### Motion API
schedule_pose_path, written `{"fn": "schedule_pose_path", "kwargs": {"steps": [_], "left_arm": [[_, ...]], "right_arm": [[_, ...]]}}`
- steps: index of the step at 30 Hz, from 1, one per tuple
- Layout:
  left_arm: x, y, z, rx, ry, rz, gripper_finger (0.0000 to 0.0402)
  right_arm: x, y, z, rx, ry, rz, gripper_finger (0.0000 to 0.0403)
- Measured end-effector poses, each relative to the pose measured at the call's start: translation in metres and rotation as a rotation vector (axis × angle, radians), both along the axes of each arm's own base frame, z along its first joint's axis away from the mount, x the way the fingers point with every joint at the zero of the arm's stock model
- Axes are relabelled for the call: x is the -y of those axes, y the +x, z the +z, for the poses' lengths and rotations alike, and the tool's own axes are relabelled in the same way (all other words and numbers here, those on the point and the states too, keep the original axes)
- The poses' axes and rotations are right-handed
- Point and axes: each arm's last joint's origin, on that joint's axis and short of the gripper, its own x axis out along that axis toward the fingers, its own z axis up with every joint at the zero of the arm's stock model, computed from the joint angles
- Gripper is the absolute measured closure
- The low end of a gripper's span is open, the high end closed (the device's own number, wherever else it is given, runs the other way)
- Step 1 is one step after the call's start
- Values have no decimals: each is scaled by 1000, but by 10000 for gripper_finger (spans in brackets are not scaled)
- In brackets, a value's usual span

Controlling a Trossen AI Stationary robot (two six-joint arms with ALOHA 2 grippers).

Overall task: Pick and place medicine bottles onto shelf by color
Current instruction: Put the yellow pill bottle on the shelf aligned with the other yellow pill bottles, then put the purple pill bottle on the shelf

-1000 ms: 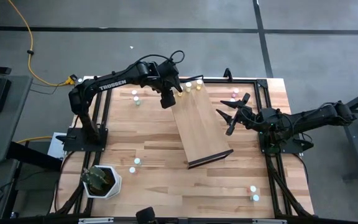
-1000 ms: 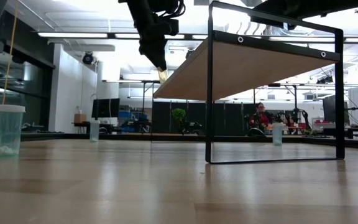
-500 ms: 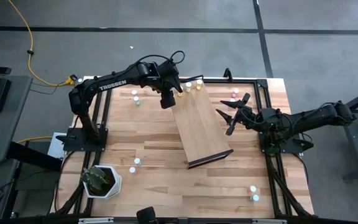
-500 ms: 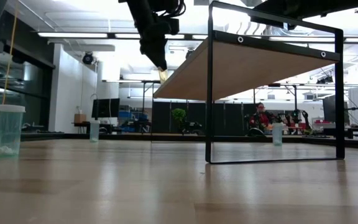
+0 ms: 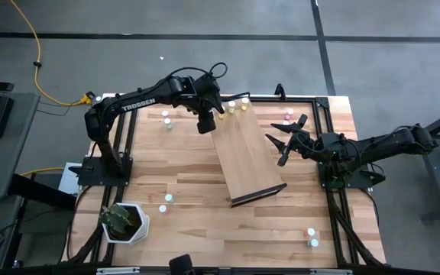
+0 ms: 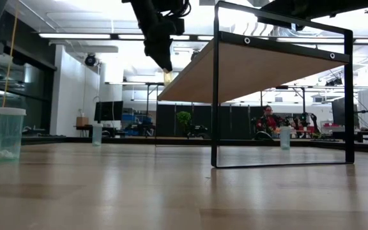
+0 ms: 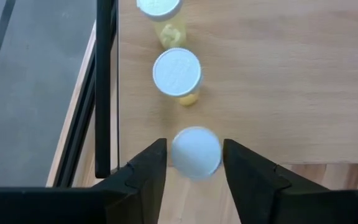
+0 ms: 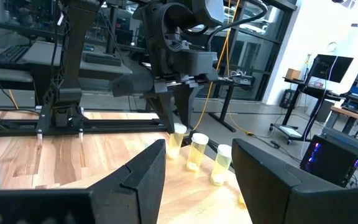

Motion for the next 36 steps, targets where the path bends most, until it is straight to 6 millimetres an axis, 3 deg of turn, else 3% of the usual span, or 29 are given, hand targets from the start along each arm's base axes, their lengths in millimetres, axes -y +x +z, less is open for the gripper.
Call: {"fn": "schedule_pose_path", "kwargs": {"steps": [9,17,31,36], "left_arm": [[0,1,0,6,2,-1,204],[0,-1,5,16,13,-5,189],[-3,-2,55,190,108,75,188],[-4,-9,75,424,225,122,188]], "right_arm": [[0,0,0,0,0,0,226],[0,0,0,0,0,0,226],[0,0,0,0,0,0,226],[0,0,-1,-13,-2,0,226]]}}
